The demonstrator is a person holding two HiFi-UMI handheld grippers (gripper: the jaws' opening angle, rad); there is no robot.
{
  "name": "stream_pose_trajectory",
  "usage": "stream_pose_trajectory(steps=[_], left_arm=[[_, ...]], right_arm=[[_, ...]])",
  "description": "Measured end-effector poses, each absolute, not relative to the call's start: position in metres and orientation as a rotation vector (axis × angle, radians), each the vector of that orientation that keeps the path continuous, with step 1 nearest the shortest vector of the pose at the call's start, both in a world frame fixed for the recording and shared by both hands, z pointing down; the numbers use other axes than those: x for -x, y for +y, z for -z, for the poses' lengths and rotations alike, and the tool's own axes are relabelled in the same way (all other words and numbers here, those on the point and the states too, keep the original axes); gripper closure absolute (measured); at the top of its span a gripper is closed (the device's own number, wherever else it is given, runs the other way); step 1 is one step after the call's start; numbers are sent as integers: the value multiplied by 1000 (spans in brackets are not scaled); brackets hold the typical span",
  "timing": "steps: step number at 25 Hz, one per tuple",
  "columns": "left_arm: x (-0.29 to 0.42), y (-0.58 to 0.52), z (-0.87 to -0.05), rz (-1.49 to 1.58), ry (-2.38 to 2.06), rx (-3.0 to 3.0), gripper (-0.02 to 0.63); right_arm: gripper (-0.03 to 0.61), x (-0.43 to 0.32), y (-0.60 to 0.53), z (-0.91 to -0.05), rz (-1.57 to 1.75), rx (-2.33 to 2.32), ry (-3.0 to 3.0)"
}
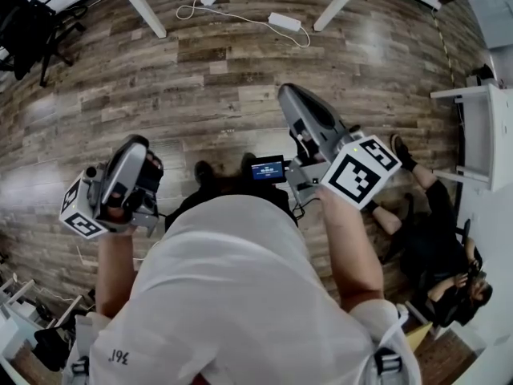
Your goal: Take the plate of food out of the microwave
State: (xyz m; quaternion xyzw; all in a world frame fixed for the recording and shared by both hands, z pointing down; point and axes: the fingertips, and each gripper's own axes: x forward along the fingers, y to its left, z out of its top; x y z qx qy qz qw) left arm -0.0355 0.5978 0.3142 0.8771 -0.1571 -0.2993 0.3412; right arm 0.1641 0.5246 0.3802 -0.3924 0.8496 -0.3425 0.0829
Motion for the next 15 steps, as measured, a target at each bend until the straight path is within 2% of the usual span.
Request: stream_pose_trajectory(steps=[15], left_arm=[[8, 585, -321, 795, -448, -2257, 609]], right_arm=[[577, -187, 516, -389, 1100, 1147, 2546]])
